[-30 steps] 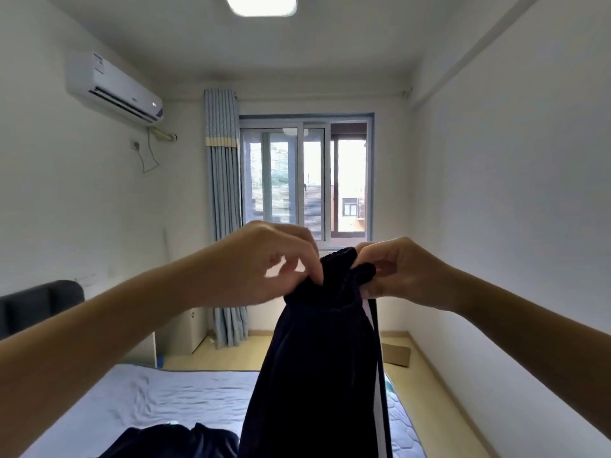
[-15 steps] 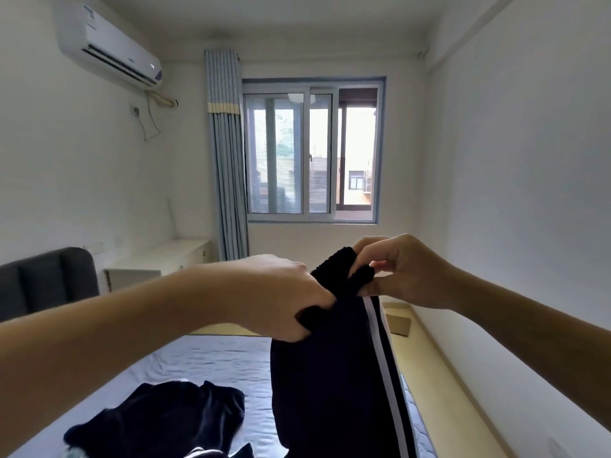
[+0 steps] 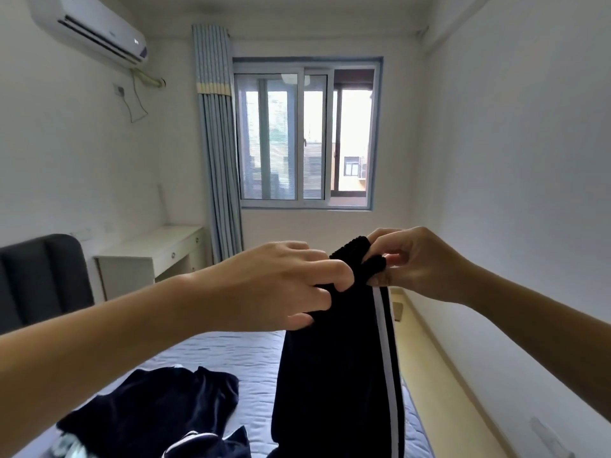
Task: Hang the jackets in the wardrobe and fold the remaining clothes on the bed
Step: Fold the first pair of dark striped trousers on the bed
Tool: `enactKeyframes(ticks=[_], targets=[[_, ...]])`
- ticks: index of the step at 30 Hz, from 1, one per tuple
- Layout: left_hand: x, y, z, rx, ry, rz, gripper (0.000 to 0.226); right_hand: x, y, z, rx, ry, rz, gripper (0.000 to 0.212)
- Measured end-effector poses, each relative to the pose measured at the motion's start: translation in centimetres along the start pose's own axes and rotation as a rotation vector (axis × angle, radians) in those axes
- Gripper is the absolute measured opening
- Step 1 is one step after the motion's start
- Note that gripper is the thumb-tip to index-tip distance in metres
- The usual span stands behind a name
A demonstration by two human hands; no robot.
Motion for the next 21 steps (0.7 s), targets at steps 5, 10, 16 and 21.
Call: enactKeyframes(ticks=[5, 10, 16, 21], targets=[[0.9, -1.6, 2.3, 0.355, 0.339, 0.135, 0.028, -0.3, 0.3, -0.5, -0.029, 0.004, 0.007, 0.019], [1.0, -1.3, 1.8, 0.445, 0.227, 0.131, 0.02, -0.5, 0.3, -1.3, -0.04, -0.02, 0.033, 0.017], [1.9, -0.5, 2.3, 0.381, 0.267, 0.031, 0.038, -0.7, 0.6, -2.1, -0.104, -0.022, 0.045, 0.016], [2.5, -1.5, 3.5, 0.21, 0.263, 0.153, 0.032, -0.3, -0.6, -1.4, 0.12, 0.071, 0.098, 0.024]])
Point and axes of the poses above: each hand's wrist, its own x-axis away from the middle knuckle, its own y-axis out of the back of the hand, z = x × y, the point moved 5 cm from there along -x, towards the middle knuckle, and after that the axes turned 14 degrees about -y, right-handed, at the moved point
